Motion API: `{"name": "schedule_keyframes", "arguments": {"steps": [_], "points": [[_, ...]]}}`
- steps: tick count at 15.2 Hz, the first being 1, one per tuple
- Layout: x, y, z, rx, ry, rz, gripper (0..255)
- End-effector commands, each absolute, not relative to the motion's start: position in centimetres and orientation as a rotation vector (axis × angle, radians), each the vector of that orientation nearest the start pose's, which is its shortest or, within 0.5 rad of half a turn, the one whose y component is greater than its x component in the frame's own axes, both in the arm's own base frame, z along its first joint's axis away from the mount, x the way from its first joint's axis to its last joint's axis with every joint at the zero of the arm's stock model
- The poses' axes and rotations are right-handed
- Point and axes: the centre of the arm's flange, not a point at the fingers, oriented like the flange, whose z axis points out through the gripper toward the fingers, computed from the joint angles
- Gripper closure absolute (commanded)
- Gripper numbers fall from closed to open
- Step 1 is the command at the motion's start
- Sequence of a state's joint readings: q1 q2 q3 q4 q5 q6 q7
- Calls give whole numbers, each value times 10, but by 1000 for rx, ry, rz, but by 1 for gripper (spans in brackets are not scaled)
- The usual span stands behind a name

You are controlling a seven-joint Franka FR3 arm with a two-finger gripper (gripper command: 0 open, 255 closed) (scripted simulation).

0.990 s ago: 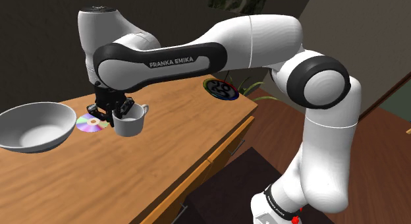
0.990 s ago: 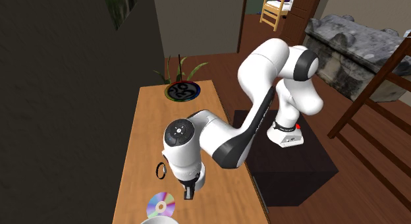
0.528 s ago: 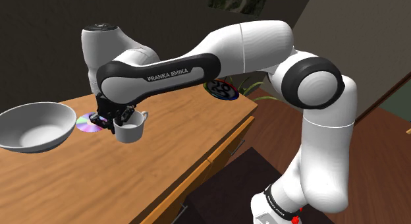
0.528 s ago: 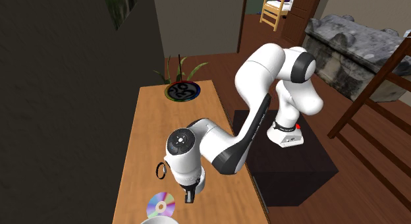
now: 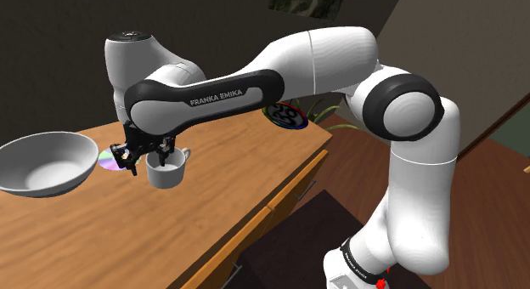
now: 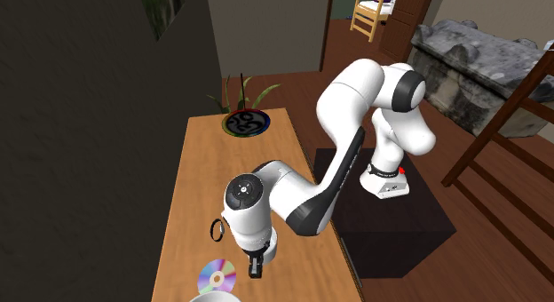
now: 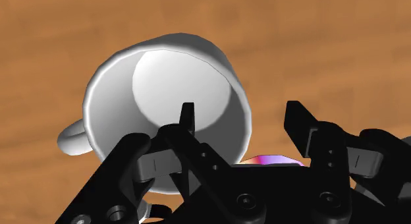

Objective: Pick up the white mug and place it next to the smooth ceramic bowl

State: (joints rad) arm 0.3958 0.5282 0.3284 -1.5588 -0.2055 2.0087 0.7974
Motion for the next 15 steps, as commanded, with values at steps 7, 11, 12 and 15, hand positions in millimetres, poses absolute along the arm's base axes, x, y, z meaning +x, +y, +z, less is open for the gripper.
{"name": "schedule_keyframes", "arguments": {"steps": [7,11,12,15], "points": [[542,422,388,-3188,31,33,0],[542,423,398,-3188,31,33,0],[542,423,398,-3188,31,33,0],[542,423,398,-3188,31,33,0]]}}
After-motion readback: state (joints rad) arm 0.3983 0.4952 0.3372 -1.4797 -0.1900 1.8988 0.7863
